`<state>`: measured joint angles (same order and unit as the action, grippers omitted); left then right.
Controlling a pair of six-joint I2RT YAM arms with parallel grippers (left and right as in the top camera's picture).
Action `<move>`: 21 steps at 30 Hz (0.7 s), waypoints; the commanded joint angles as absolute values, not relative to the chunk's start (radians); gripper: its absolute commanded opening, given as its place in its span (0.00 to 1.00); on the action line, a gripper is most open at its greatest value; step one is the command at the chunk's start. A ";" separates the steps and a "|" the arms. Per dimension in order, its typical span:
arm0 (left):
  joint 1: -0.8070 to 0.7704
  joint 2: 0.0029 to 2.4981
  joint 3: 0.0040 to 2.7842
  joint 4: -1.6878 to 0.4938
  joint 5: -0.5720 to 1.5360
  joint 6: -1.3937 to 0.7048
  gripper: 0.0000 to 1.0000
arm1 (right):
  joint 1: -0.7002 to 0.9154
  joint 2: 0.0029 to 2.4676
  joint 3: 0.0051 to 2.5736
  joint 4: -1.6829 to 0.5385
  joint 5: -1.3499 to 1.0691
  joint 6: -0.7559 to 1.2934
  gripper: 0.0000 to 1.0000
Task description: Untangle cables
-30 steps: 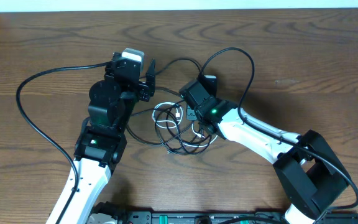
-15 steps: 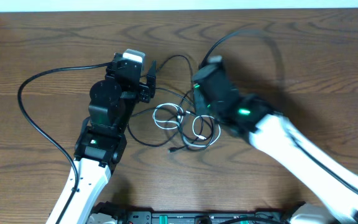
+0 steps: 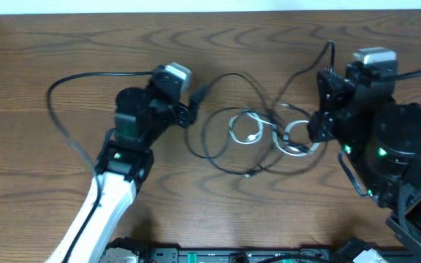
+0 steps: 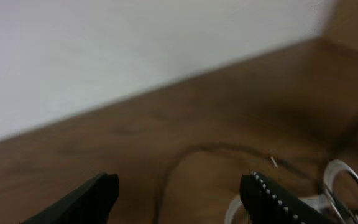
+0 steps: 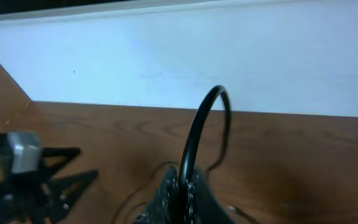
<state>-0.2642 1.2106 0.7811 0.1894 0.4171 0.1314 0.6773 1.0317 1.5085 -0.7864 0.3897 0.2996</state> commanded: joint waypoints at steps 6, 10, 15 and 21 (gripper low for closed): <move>-0.332 1.436 0.793 0.207 0.960 0.248 0.68 | 0.674 1.082 1.511 -0.789 0.349 0.276 0.02; -0.392 1.522 0.793 0.263 0.957 0.272 0.68 | 0.674 1.087 1.511 -0.792 0.341 0.276 0.01; -0.471 1.628 0.793 0.401 0.913 0.277 0.68 | 0.675 1.087 1.511 -0.800 0.317 0.276 0.02; -0.528 1.728 0.793 0.543 0.733 0.276 0.68 | 0.675 1.085 1.511 -0.813 0.271 0.276 0.02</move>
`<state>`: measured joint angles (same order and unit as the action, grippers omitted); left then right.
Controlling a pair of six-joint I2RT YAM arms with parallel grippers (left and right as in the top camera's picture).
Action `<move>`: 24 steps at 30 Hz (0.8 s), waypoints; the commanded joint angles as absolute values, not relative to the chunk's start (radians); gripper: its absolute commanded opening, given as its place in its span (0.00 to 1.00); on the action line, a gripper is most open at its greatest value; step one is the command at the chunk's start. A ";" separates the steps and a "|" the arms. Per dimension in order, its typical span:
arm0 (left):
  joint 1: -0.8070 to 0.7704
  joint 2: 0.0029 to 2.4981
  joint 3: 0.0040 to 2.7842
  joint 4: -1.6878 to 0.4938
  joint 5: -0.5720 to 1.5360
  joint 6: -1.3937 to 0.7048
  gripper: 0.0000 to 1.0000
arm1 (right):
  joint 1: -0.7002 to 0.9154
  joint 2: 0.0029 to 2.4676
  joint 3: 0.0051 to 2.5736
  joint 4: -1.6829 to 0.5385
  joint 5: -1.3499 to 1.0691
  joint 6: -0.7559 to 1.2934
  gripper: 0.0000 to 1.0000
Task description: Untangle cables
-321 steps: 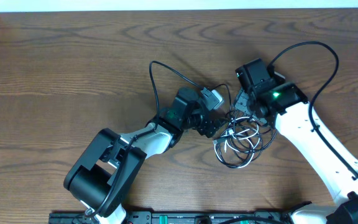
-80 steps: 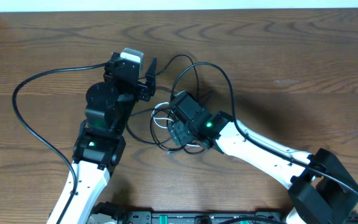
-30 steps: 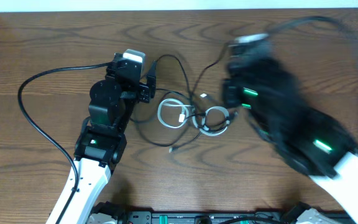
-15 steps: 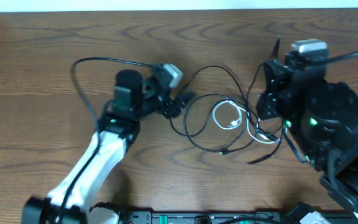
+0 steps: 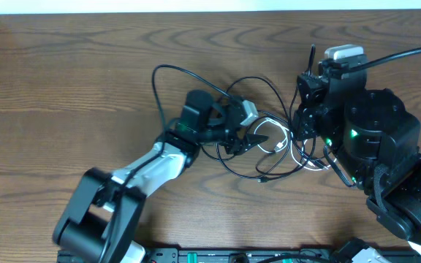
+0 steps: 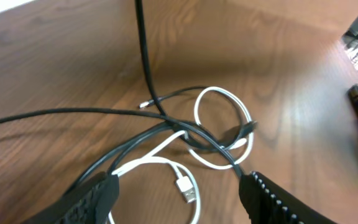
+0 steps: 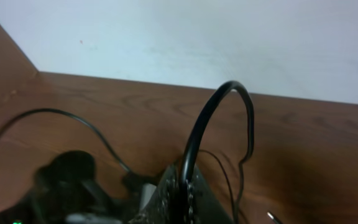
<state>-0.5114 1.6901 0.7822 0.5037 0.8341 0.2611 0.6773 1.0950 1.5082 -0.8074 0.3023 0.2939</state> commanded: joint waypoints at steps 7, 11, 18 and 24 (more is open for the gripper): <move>-0.536 1.768 0.793 0.593 0.575 0.279 0.66 | 0.675 1.085 1.511 -0.828 0.200 0.276 0.02; -0.536 1.800 0.793 0.593 0.528 0.342 0.64 | 0.675 1.085 1.511 -0.830 0.171 0.276 0.01; -0.537 1.879 0.793 0.623 0.526 0.348 0.60 | 0.675 1.085 1.511 -0.836 0.120 0.276 0.01; -0.536 1.921 0.794 0.661 0.526 0.348 0.35 | 0.676 1.085 1.511 -0.863 0.120 0.276 0.02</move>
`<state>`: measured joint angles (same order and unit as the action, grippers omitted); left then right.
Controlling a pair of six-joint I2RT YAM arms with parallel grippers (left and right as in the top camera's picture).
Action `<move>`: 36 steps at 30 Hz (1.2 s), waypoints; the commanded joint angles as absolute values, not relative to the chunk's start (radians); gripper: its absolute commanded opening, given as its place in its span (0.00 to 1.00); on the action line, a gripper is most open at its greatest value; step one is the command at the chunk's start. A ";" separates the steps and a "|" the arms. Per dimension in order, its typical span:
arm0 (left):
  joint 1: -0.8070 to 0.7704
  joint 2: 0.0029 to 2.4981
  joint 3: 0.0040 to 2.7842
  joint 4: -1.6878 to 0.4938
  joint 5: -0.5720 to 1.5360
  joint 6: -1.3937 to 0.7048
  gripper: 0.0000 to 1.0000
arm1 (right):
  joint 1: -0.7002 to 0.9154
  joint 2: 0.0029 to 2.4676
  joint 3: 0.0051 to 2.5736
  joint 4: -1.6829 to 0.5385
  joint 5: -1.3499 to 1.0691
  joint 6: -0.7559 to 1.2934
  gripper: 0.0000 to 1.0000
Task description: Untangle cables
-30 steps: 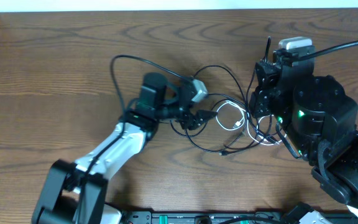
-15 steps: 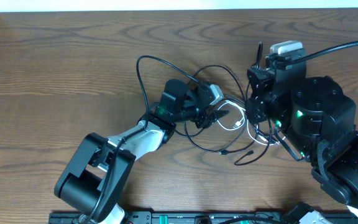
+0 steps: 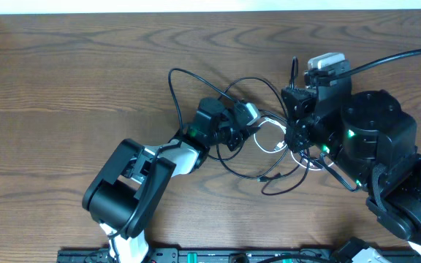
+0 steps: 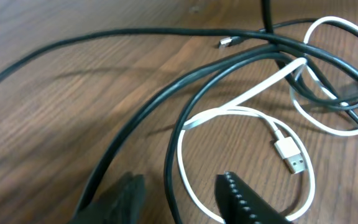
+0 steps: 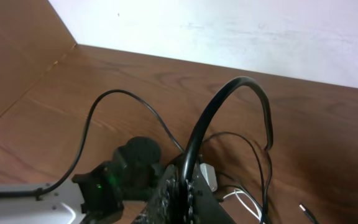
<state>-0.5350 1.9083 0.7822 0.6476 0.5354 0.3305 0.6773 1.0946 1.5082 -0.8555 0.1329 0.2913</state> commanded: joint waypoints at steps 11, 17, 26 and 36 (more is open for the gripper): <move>-0.509 1.919 0.794 0.738 0.405 0.318 0.07 | 0.675 1.085 1.511 -0.899 0.139 0.276 0.01; -0.368 1.887 0.794 0.850 0.257 0.152 0.08 | 0.675 1.085 1.511 -0.957 0.210 0.276 0.01; -0.146 1.845 0.793 0.846 0.701 -0.028 0.09 | 0.675 1.085 1.511 -0.962 0.234 0.275 0.03; -0.300 1.845 0.793 0.686 0.789 -0.028 0.52 | 0.675 1.085 1.511 -0.968 0.234 0.271 0.64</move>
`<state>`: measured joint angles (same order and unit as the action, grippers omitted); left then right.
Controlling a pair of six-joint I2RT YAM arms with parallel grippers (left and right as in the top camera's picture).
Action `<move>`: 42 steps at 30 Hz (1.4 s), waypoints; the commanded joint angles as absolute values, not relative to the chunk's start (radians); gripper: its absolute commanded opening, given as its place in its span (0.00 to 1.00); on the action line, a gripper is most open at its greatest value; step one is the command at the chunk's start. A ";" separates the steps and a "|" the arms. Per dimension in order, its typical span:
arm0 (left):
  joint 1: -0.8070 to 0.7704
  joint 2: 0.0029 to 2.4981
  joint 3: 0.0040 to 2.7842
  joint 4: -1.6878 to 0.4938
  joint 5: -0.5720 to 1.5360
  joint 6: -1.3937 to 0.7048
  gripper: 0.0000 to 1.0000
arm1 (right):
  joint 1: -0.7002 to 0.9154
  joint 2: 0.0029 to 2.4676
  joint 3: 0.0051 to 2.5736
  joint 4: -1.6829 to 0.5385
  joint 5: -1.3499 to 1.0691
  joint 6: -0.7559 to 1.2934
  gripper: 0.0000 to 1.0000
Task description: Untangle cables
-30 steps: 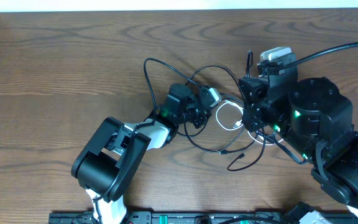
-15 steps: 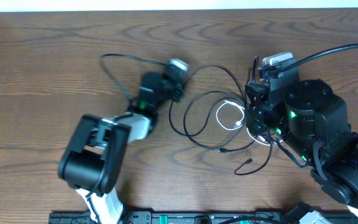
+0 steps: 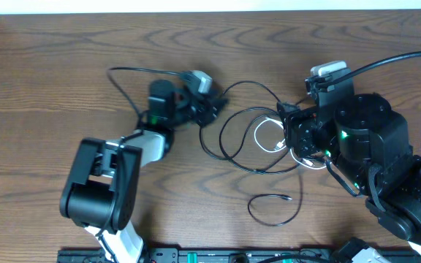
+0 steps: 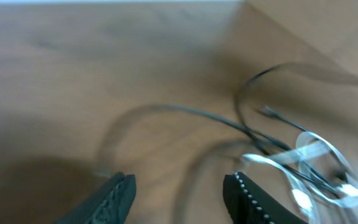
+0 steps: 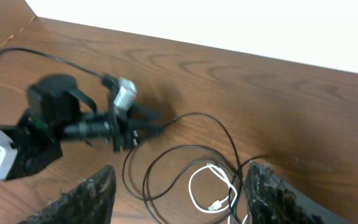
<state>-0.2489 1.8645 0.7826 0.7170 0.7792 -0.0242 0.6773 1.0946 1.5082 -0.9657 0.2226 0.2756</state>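
Observation:
A tangle of thin black cable (image 3: 221, 128) and a white USB cable (image 3: 263, 136) lies at the table's middle. A curl of the black cable (image 3: 299, 208) lies toward the front. My left gripper (image 3: 212, 109) sits at the tangle's left edge; in the blurred left wrist view it (image 4: 179, 193) is open with only wood between the fingers. The white cable (image 4: 319, 149) is off to its right. My right gripper (image 3: 292, 139) is at the tangle's right side. It (image 5: 182, 196) stands wide open above the white cable (image 5: 194, 186) and the black loops (image 5: 166, 152).
The right arm's bulky body (image 3: 375, 146) fills the table's right side. A black rail (image 3: 196, 256) runs along the front edge. The pale wall (image 3: 196, 6) borders the far edge. Another black lead (image 3: 123, 73) arcs left behind the left arm.
My right gripper has opened and let go of the thick black cable. The left gripper has moved from the tangle's middle to its left edge. The black cable now lies more spread out, with a curl at the front.
First my left gripper stood open left of the tangle while the right was shut on a black cable. Then the left gripper was over the tangle, then low among the cables. Now it is back at the left, the right is open, and the loops lie wider.

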 commanded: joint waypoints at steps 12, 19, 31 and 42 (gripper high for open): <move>-0.507 1.845 0.793 0.389 0.183 0.270 0.56 | 0.675 1.118 1.511 -1.000 0.297 0.284 0.65; -0.517 1.845 0.794 0.391 0.167 0.281 0.57 | 0.646 1.202 1.486 -1.203 0.576 0.554 0.90; -0.517 1.825 0.794 0.408 0.171 0.280 0.63 | 0.614 1.460 1.309 -1.046 0.367 0.135 0.99; -0.517 1.809 0.794 0.348 0.175 0.276 0.73 | 0.506 1.714 1.220 -0.825 0.203 -0.118 0.99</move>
<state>-0.5175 1.8301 0.7849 0.3599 0.1802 0.2668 0.5331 1.6901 1.2251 -0.8474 0.3038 0.0315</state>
